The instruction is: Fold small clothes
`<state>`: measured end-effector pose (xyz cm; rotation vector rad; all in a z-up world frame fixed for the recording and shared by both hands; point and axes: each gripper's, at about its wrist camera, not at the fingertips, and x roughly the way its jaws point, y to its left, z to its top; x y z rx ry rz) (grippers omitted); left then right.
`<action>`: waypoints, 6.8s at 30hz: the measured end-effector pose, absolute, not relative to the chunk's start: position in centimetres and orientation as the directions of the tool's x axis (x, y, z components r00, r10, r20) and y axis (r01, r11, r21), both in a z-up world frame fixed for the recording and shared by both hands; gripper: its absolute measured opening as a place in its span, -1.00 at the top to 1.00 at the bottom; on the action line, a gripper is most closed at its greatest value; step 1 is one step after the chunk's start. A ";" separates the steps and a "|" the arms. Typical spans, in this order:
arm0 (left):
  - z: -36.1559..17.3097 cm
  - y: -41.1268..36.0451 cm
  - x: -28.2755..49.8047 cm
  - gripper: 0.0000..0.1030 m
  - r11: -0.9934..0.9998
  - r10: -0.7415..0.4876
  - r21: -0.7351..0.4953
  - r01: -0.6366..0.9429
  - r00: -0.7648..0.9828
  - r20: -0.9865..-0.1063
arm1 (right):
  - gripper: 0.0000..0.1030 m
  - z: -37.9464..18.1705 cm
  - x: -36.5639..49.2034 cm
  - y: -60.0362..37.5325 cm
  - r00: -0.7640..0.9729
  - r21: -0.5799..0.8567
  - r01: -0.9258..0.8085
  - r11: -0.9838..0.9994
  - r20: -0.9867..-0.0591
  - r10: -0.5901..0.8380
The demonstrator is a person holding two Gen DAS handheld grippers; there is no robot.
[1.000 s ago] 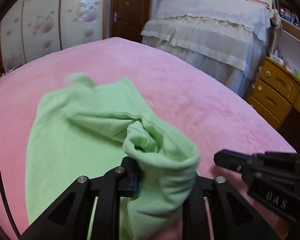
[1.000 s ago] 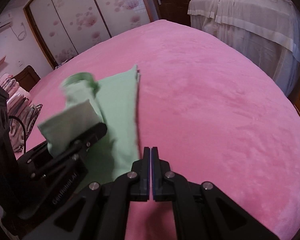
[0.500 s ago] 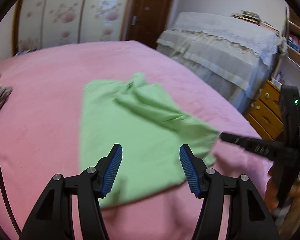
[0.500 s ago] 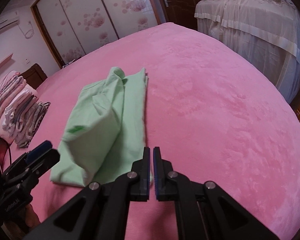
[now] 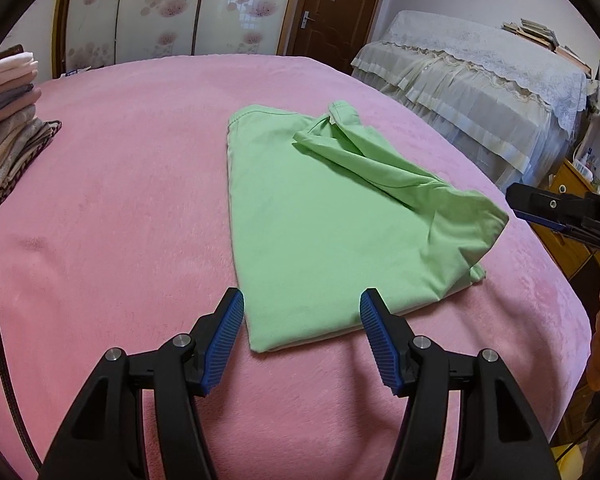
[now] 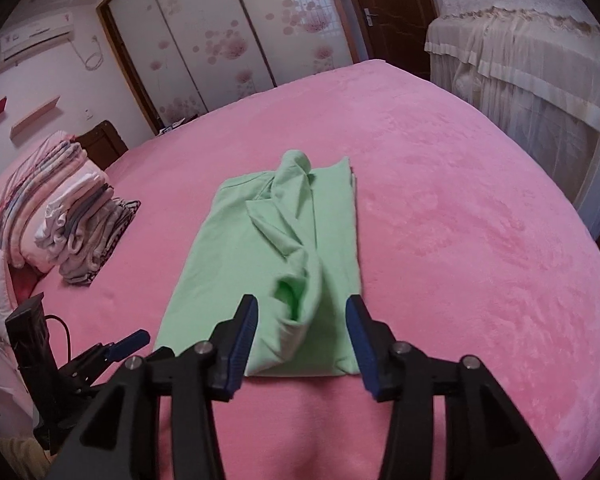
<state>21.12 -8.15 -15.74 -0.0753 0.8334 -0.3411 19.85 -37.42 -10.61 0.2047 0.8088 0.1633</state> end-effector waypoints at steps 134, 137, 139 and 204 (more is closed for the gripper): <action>-17.7 -8.1 39.5 -0.99 0.849 -0.527 -0.487 0.203 0.295 -0.797 | -0.03 -18.3 32.9 -44.3 0.363 0.563 -0.046 0.825 -0.760 0.539; -19.2 -8.3 40.3 -0.99 0.835 -0.550 -0.514 0.195 0.260 -0.794 | -0.03 -19.9 33.7 -45.0 0.349 0.614 -0.026 0.789 -0.734 0.583; -20.2 -8.4 40.8 -0.99 0.830 -0.557 -0.523 0.195 0.243 -0.794 | -0.03 -20.6 34.1 -45.2 0.343 0.637 -0.023 0.771 -0.719 0.604; 13.9 8.0 22.9 0.71 0.945 -0.326 -0.153 0.289 0.812 -0.483 | 0.86 12.1 21.7 -15.4 0.629 0.270 -0.562 0.782 -0.475 0.616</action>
